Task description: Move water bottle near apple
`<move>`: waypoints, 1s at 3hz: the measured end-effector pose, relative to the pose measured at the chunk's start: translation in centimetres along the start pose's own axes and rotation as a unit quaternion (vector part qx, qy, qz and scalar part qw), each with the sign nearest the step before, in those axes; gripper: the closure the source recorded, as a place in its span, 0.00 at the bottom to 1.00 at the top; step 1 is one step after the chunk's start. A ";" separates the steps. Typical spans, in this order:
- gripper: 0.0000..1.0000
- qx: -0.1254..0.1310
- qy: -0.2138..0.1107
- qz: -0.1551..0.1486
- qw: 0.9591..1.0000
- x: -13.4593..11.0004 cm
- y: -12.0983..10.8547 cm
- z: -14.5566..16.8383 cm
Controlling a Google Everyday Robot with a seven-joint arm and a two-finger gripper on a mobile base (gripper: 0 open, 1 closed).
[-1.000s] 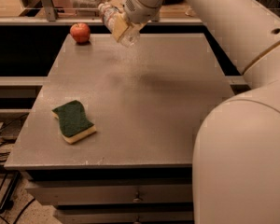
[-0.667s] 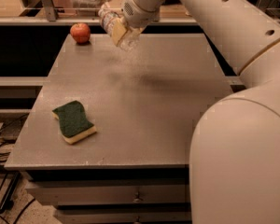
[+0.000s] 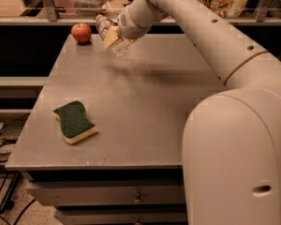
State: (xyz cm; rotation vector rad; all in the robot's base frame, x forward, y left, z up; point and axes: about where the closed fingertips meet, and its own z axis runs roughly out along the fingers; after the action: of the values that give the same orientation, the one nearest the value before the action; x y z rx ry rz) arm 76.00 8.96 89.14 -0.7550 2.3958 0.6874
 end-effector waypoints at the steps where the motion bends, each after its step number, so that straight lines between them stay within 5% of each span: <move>1: 1.00 -0.022 -0.017 0.031 0.999 -1.0 -0.4 2.4; 2: 0.82 -0.033 -0.014 0.055 0.998 -1.4 -0.6 4.4; 3: 0.50 -0.035 -0.003 0.089 0.995 -1.0 -1.3 5.8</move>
Offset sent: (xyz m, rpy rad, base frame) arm 0.0462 0.0359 -0.0315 0.1334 0.1158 -0.0810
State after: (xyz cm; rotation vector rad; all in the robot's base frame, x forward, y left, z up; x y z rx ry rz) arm 79.40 11.85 85.12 -0.5715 2.4655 0.8465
